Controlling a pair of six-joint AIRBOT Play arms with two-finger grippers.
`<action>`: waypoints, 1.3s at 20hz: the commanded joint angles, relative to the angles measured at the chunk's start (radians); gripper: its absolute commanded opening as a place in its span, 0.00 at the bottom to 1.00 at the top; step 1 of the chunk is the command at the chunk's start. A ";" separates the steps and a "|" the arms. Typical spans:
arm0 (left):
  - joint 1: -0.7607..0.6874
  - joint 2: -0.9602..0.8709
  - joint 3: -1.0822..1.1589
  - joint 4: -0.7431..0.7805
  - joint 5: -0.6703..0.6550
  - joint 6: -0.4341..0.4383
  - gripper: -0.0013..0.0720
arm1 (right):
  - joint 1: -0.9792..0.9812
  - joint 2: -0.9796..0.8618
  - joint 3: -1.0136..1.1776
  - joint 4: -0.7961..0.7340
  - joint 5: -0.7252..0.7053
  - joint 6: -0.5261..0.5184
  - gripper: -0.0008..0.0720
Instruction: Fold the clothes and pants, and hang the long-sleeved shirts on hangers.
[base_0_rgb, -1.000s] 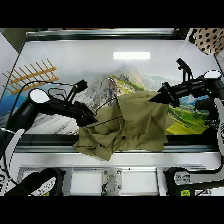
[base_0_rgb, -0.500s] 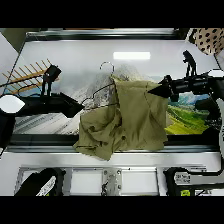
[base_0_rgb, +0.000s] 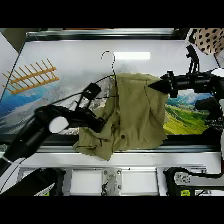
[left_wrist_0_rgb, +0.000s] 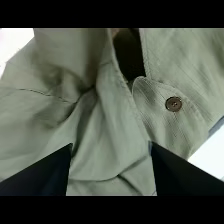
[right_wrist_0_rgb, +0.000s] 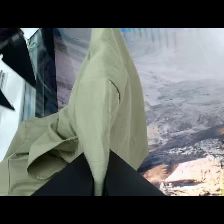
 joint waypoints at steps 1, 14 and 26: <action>-0.165 -0.106 0.000 0.226 0.088 -0.317 0.72 | 0.000 0.002 0.001 0.001 -0.007 0.006 0.02; -0.204 -0.320 0.000 0.225 0.148 -0.491 0.66 | 0.000 0.002 0.001 0.001 -0.017 0.006 0.02; 0.113 -0.118 0.000 0.222 0.089 -0.522 0.03 | 0.000 0.080 0.001 0.111 -0.016 0.074 0.01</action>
